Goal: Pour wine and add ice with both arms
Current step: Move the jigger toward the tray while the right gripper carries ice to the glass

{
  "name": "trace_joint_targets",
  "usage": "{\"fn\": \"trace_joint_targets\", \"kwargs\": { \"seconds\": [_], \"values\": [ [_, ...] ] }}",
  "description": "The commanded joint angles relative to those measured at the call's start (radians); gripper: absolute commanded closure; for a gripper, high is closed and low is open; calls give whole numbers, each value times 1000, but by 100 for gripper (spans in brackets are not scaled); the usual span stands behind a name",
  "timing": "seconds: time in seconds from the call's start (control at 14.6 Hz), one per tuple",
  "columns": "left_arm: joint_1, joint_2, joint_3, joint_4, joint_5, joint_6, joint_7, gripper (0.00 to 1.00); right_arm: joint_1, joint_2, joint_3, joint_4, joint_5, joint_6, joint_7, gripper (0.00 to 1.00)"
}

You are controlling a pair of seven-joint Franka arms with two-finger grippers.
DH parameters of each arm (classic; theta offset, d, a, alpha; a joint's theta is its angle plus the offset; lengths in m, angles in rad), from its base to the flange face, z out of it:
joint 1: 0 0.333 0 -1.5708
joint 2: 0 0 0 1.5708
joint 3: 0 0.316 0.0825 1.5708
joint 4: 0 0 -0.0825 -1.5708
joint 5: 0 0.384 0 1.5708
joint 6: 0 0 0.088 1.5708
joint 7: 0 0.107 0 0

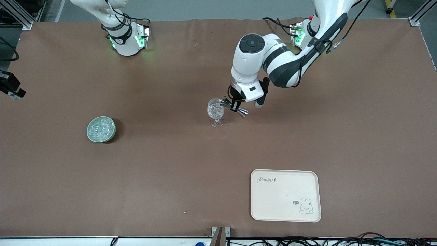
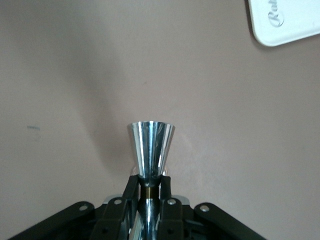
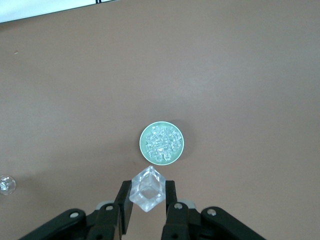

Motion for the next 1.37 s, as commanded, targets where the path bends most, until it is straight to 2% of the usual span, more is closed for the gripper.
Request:
{"fn": "trace_joint_targets", "kwargs": {
  "seconds": [0.0, 0.21, 0.48, 0.62, 0.82, 0.96, 1.3],
  "values": [
    [-6, -2, -9, 27, 27, -40, -26, 100, 5, 6, -3, 15, 7, -12, -1, 99],
    [-3, 1, -12, 47, 0, -36, -51, 100, 5, 6, -3, 15, 7, -12, -1, 99],
    [21, -10, -4, 33, -152, 40, 22, 100, 6, 6, -3, 13, 7, -33, 5, 99],
    [29, -19, 22, 33, -298, 54, 151, 100, 26, 4, 1, 13, 7, -65, 58, 99],
    [26, -103, 138, 13, -651, 54, 439, 99, 91, 4, 27, 10, 18, -88, 213, 99],
    [11, -142, 241, 7, -864, 49, 602, 100, 97, 6, 105, 10, 21, -84, 320, 99],
    [5, -139, 471, 7, -1199, 26, 909, 100, 103, 64, 351, 13, 24, -15, 701, 100]
  ]
}}
